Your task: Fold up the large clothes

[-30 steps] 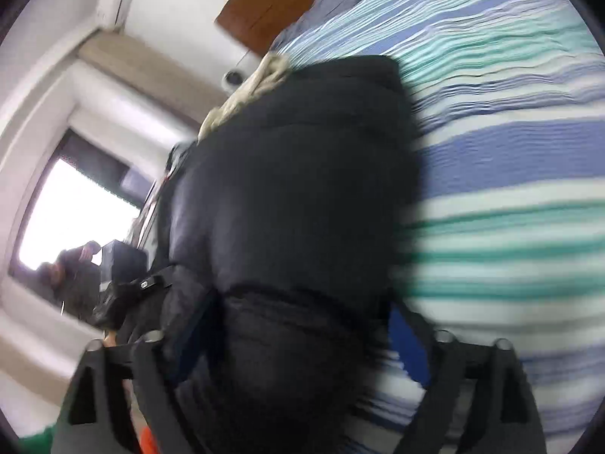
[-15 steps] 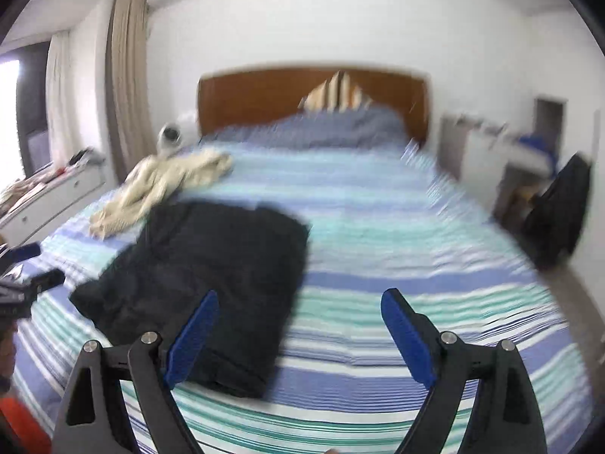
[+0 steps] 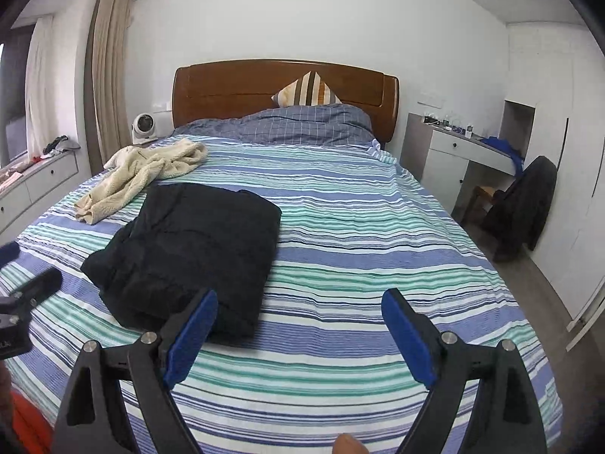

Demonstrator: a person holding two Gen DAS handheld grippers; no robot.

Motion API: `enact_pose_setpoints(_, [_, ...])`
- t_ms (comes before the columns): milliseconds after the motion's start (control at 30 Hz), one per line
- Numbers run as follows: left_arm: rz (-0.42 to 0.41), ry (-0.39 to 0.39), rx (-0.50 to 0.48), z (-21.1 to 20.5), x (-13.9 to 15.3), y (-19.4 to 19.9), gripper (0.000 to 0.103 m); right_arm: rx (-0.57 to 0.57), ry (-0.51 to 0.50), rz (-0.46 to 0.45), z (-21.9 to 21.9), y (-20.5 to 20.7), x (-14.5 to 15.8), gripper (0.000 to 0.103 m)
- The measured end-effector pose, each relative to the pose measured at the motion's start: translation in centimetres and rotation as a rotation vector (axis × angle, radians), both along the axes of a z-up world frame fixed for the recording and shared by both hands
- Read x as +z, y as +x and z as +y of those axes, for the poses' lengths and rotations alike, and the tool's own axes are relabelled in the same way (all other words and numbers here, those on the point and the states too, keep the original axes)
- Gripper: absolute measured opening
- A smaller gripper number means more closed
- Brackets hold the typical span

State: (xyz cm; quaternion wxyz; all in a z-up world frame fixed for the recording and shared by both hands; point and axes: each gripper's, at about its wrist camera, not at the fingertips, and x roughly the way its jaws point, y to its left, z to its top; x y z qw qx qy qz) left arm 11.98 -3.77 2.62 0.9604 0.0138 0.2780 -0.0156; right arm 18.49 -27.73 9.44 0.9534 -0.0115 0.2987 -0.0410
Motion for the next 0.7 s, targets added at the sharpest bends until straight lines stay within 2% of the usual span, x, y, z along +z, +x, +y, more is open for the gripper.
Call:
enact_pose_setpoints(100, [-0.014, -0.016, 0.005, -0.4, 0.7, -1.0, 0.103, 0.004, 0.013, 0.011, 0.1, -0.6, 0.1, 0.090])
enact_pose_setpoints(300, [0.057, 0.022, 0.052, -0.7, 1.4, -1.6, 0.103, 0.041, 0.045, 0.024, 0.6, -2.6, 1.2, 0.090])
enact_pose_setpoints(467, [0.093, -0.038, 0.055, 0.5, 1.1, -2.3, 0.103, 0.068, 0.045, 0.040, 1.5, -3.4, 1.7, 0.090])
enact_pose_setpoints(633, [0.078, 0.020, 0.096, 0.8, 0.9, -2.8, 0.103, 0.095, 0.044, 0.054, 2.5, -3.2, 1.1, 0.090])
enact_pose_setpoints(700, [0.083, 0.009, 0.091, 0.9, 0.8, -2.7, 0.103, 0.097, 0.042, 0.060, 2.8, -3.1, 0.9, 0.090])
